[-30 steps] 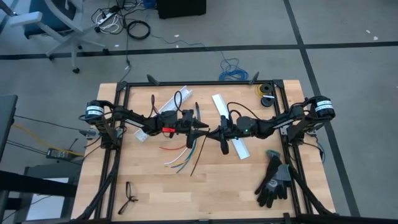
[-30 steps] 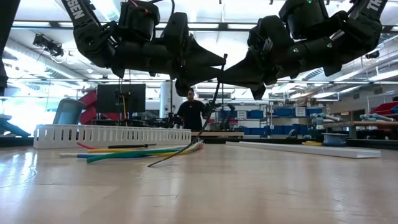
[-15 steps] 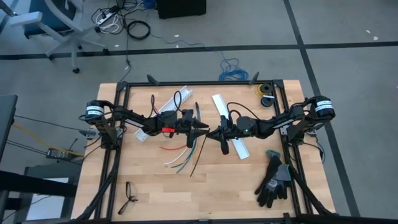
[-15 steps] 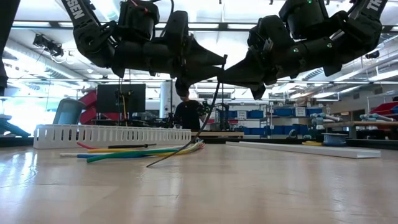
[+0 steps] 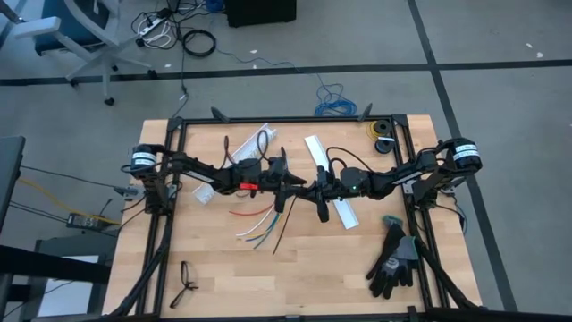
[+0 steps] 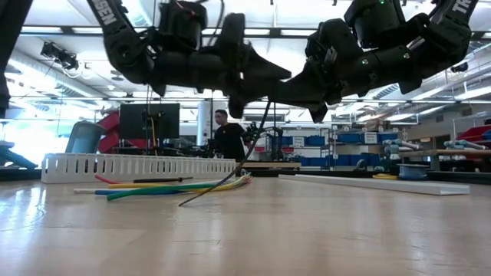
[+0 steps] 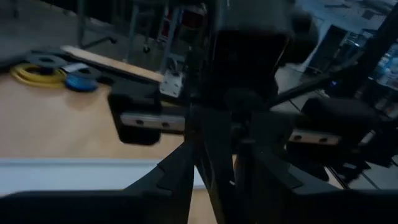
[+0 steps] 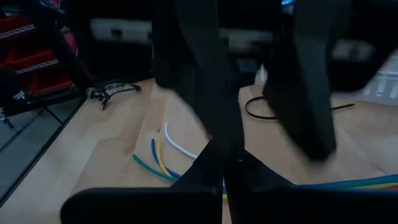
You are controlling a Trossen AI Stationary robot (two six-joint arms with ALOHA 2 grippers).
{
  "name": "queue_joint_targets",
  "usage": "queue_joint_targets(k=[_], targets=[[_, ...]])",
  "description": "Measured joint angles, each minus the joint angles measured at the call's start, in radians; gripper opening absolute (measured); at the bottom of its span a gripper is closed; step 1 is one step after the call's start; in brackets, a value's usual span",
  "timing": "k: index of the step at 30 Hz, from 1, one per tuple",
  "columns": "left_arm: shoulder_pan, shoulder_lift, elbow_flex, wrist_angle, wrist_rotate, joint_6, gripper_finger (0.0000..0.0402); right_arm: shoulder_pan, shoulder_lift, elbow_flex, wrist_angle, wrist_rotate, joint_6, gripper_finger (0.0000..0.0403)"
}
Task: Ziptie cables
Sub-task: Prepare the black zip tie to wrap the cable wires
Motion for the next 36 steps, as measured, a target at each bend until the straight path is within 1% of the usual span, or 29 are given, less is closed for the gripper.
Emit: queue_joint_targets(k=[3,8,11,18,26,36], targets=[[0.000,0.038,0.025,-0.001,0.039,-0.007,0.0106,0.001,0.001,-0.002,-0.013,-0.001,0.001,0.0000],[0.001,0.035,0.020,0.009,0.064,-0.009,0.0041,0.002,0.001,-0.002,-0.023,-0.013,0.011,0.0000],[0.001,0.031,0.020,0.039,0.090,-0.004,0.0022,0.002,0.000,-0.001,-0.010,-0.016,0.010,0.0000],[0.002,0.030,0.019,0.024,0.114,-0.011,0.0020,0.002,0.000,0.000,-0.016,-0.016,0.010,0.0000],[0.002,0.030,-0.010,0.065,0.119,-0.025,0.0021,0.002,0.000,0.000,-0.009,0.004,0.011,0.0000],[0.015,0.030,-0.076,0.185,0.125,-0.052,0.0021,0.002,0.000,0.000,0.001,0.011,0.013,0.0000]])
